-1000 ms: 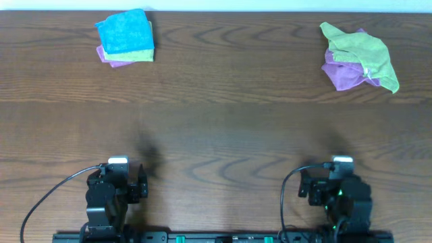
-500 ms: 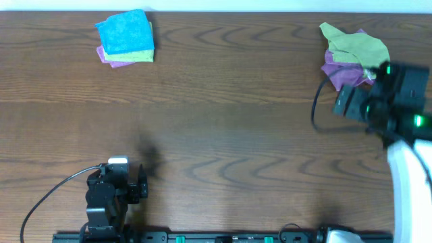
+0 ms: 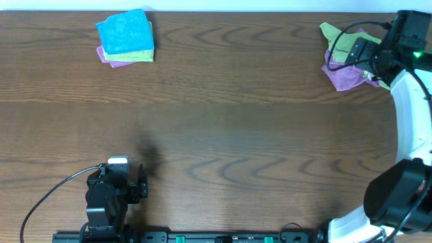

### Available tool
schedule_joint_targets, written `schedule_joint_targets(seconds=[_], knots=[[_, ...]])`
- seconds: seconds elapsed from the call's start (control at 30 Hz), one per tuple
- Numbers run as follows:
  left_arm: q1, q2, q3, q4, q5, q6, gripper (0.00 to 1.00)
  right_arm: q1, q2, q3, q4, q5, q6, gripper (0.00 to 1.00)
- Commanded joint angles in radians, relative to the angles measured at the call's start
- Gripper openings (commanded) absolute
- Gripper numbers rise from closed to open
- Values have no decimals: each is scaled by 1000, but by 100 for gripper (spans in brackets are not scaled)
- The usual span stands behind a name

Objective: Fold the cloth
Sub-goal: 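Reach the right gripper to the lime-green cloth on the purple cloth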

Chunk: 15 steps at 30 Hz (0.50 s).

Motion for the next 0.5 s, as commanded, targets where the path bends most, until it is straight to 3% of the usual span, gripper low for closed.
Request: schedule_joint_targets(seconds=[0.0,0.27,0.47], knots=[[6,-6,-7,-10,-9,-8,96,-15,40,22,70,36,2,99],[6,-6,-7,-10,-9,-8,95,-75,226,23,276,-114,3,99],[6,-6,-7,-10,-9,-8,95,-91,328,23,366,-128,3,91]])
